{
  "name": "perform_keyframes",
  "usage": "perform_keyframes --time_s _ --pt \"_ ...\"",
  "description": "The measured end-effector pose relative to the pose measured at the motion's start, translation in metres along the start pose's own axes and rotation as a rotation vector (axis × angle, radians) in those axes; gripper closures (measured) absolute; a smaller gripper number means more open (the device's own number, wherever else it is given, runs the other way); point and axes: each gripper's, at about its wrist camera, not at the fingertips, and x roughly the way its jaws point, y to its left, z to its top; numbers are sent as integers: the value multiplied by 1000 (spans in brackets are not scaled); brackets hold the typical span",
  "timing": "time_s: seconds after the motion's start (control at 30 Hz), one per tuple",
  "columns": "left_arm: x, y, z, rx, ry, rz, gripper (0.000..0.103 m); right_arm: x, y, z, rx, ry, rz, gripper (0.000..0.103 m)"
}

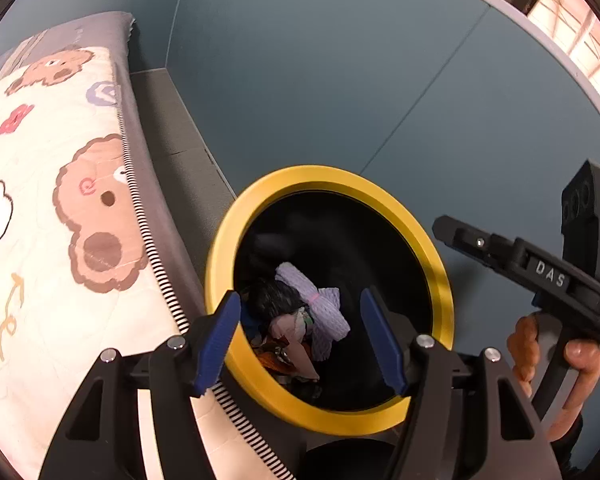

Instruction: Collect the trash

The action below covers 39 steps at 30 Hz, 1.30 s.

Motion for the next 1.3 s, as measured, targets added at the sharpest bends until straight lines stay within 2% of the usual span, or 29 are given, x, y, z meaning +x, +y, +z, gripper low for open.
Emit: perform_keyframes --time_s 0.17,0.37,0.67,0.8,0.97,1.07,1.17,1.23,1.3 --pt "-16 9 -6 -21 -23 17 43 -2 4 -2 -5 9 7 58" --pt "-42 41 -15 -79 -63 38 43 -9 25 -9 -40 16 27 58" --pt "-102 95 -39 -158 -147 118 43 -12 89 -25 -134 45 81 56" --pt "-129 126 -61 -199 -173 153 43 -5 124 -38 -175 69 110 54" --pt "-156 160 -90 -241 -203 205 38 3 168 -59 -232 104 146 47" --pt "-172 178 -108 -265 -227 236 30 10 197 -75 -261 127 166 42" --pt "-190 193 -124 -296 -263 285 21 14 218 -88 -274 128 161 31" --pt "-200 203 -130 -313 -286 305 19 11 235 -97 -287 101 147 21" --pt "-212 211 -137 -328 -316 308 15 6 246 -107 -290 68 141 15"
